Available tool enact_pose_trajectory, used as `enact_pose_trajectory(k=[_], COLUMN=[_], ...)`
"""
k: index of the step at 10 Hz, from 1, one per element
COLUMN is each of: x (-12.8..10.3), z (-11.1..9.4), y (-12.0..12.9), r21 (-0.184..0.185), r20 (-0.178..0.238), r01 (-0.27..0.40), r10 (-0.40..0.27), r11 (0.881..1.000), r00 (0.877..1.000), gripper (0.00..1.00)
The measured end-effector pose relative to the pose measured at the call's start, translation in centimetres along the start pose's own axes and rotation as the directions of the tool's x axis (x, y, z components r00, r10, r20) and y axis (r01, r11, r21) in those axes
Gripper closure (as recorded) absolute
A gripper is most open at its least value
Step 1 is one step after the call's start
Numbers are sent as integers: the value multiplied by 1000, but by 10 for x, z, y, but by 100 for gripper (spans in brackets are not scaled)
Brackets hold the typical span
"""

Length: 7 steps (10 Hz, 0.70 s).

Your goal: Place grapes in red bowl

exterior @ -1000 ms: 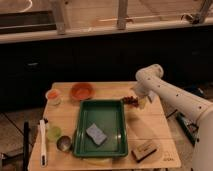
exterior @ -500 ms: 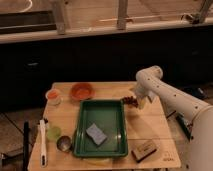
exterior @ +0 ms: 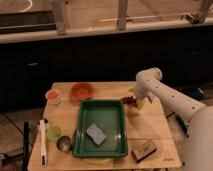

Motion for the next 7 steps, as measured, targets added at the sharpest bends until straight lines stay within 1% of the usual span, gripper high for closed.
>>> enact_pose_trajectory(k=[4, 7], x=[3, 1], z=[10, 18], y=[-3, -6], r21=[7, 8], r20=[13, 23], r01=[-4, 5], r10=[4, -5], r11=[1000, 1000], r00=[1000, 1000], gripper=[20, 20])
